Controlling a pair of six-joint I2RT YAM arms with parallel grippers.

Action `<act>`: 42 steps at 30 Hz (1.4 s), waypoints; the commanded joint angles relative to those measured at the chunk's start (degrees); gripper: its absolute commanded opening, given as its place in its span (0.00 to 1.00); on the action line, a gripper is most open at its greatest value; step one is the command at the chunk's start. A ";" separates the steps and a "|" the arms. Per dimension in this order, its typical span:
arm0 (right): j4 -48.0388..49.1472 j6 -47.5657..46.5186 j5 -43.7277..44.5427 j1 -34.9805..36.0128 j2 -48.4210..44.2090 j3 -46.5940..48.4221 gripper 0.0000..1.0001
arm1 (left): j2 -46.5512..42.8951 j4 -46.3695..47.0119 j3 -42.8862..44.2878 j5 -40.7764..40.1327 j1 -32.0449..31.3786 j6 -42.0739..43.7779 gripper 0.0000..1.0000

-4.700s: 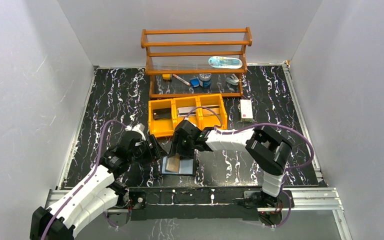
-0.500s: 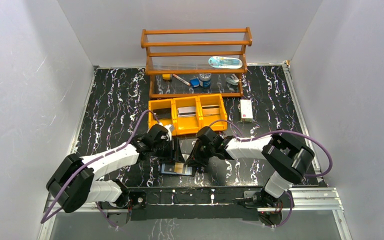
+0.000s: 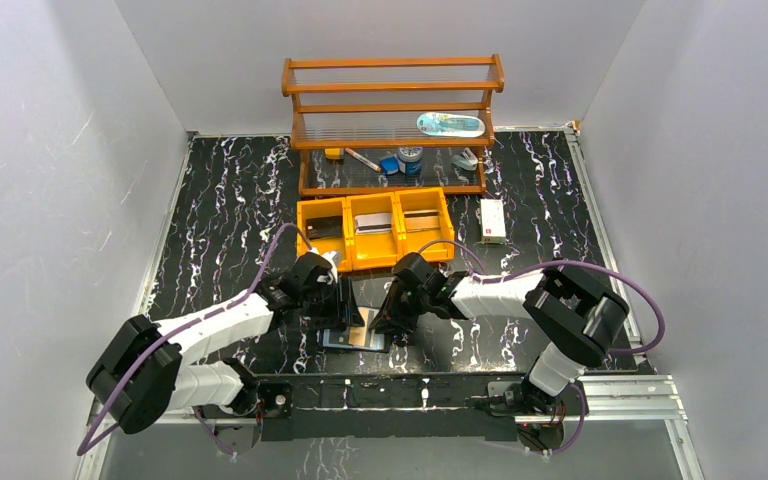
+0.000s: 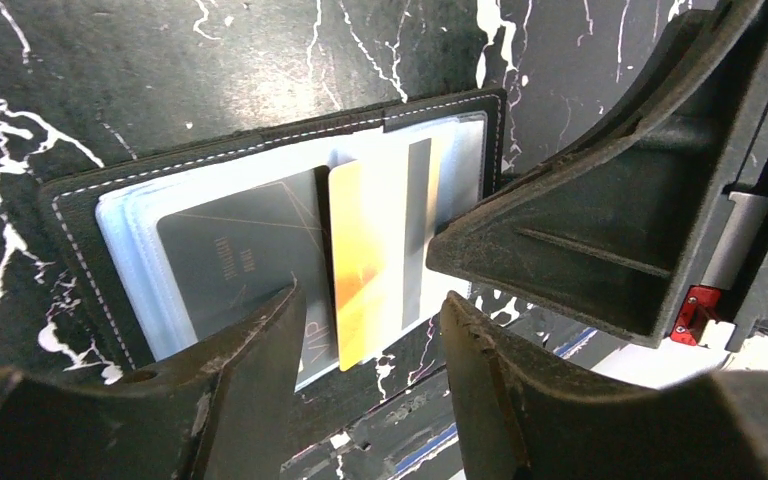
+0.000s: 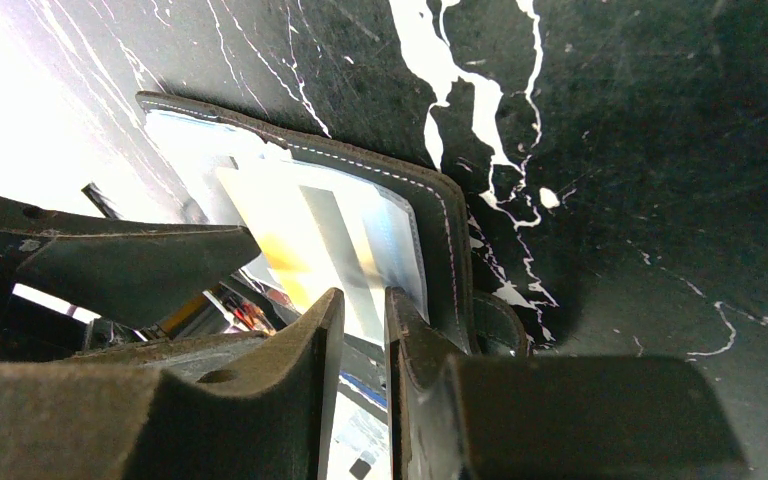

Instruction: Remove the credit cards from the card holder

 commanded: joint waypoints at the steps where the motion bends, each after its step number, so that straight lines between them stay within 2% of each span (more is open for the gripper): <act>1: -5.10 -1.14 2.59 -0.12 2.50 -1.53 0.31 | 0.41 1.99 -2.07 1.99 0.09 -1.00 0.49; 17: -3.68 -1.19 1.93 -0.30 2.55 -1.90 0.31 | -2.43 9.21 -7.30 4.06 0.65 -6.68 0.25; 27: -4.17 -1.14 2.30 -0.32 2.26 -1.89 0.31 | -3.92 6.96 -6.49 1.81 0.79 -5.96 0.01; 42: -8.63 -4.53 4.49 -1.43 -0.22 0.84 0.31 | -6.75 -1.39 -3.33 -2.95 0.92 -2.44 0.00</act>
